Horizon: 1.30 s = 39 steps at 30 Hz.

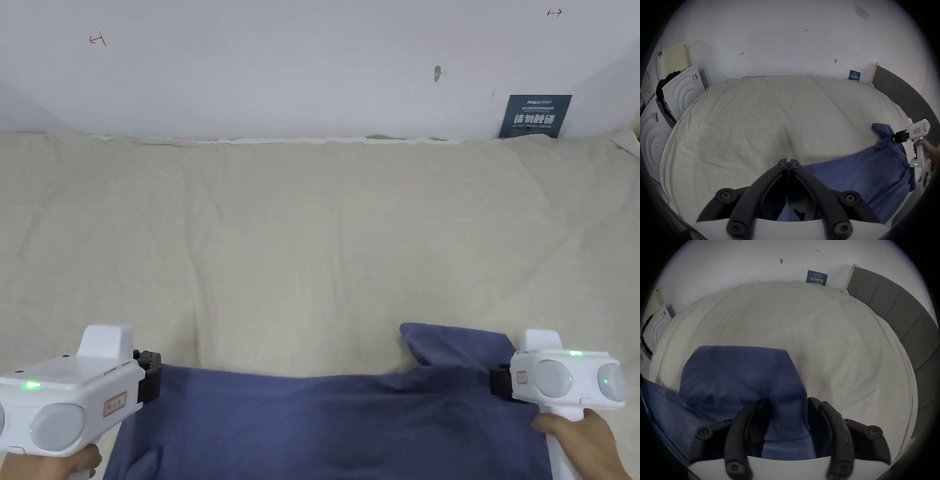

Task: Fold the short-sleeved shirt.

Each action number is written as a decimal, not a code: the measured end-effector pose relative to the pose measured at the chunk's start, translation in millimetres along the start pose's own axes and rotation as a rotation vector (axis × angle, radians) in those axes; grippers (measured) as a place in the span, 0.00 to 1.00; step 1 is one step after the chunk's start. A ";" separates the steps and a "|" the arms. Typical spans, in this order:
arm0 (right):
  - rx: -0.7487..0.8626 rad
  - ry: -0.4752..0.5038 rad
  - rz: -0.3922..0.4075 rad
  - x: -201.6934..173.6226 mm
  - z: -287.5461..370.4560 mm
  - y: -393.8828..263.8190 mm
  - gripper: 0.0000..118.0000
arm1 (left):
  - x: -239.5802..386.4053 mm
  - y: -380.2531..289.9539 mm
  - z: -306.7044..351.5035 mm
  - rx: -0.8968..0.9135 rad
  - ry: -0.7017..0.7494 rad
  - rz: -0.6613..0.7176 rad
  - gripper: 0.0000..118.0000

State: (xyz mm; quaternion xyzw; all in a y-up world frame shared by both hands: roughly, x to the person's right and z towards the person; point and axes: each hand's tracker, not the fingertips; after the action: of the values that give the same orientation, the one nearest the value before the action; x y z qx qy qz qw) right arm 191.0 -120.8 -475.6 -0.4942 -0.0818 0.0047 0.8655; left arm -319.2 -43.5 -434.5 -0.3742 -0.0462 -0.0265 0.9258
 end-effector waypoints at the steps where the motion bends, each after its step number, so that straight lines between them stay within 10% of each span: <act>1: 0.047 -0.029 0.011 -2.1 7.3 -3.1 0.32 | 0.6 -1.5 2.0 -0.002 0.000 0.000 0.02; 3: 0.034 -0.025 0.024 0.7 21.0 -6.4 0.01 | -1.4 -4.9 2.6 -0.009 0.005 -0.001 0.02; 17: 0.332 0.159 -0.024 53.8 192.9 -68.3 0.01 | -8.2 -43.2 79.4 0.034 0.047 0.142 0.02; 39: 0.080 0.139 -0.210 78.6 140.5 -238.2 0.04 | 5.3 -197.7 88.2 -0.227 0.134 0.211 0.04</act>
State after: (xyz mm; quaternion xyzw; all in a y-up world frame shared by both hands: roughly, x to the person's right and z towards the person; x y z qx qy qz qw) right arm 230.7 -115.6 -190.9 -0.4472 -0.0726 -0.1169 0.8838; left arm -336.3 -124.3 -234.3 -0.4767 0.0586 0.0408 0.8762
